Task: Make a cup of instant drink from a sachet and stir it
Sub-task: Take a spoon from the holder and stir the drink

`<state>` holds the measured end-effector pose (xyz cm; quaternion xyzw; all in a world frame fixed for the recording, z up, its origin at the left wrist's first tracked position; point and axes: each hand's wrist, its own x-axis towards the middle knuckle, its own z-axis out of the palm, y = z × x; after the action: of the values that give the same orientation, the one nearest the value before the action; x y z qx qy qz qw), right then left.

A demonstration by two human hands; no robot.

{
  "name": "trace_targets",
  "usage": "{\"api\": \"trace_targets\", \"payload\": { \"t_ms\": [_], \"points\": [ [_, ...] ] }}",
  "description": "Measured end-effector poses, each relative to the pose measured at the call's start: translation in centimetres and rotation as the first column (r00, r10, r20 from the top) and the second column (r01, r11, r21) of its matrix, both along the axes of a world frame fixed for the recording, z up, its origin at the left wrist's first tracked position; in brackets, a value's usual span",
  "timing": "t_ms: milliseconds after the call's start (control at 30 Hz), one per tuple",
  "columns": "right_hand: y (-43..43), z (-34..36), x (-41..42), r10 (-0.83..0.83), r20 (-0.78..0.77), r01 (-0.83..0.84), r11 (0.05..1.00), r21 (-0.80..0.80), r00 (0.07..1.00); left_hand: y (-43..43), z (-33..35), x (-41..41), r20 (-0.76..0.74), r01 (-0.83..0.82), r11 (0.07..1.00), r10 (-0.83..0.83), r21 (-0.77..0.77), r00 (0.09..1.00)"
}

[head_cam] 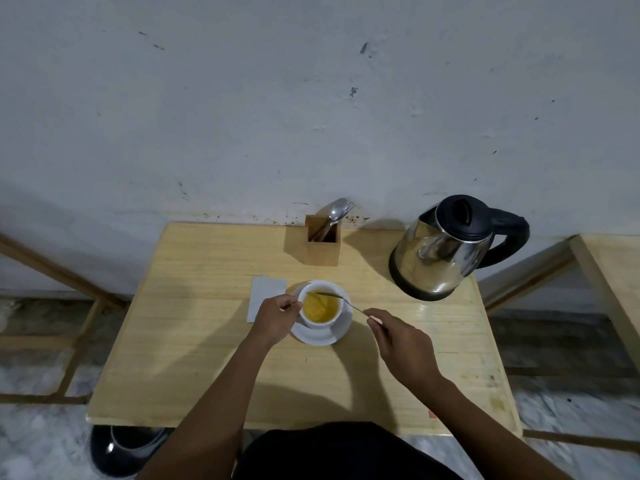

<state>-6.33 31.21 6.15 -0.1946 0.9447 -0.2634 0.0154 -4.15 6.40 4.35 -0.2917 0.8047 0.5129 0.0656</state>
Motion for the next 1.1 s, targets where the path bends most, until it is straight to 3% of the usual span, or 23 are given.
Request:
{"api": "trace_targets", "payload": {
  "t_ms": [733, 1100],
  "points": [
    [-0.61, -0.26, 0.02, -0.050, -0.136, 0.039, 0.996, -0.078, 0.989, 0.11, -0.09, -0.25, 0.032, -0.025, 1.000, 0.025, 0.001, 0.999],
    [-0.81, -0.57, 0.33, -0.065, -0.044, 0.060, 0.993, -0.099, 0.997, 0.18, -0.02, -0.24, 0.038, -0.028, 1.000, 0.028, -0.001, 0.999]
  ]
}}
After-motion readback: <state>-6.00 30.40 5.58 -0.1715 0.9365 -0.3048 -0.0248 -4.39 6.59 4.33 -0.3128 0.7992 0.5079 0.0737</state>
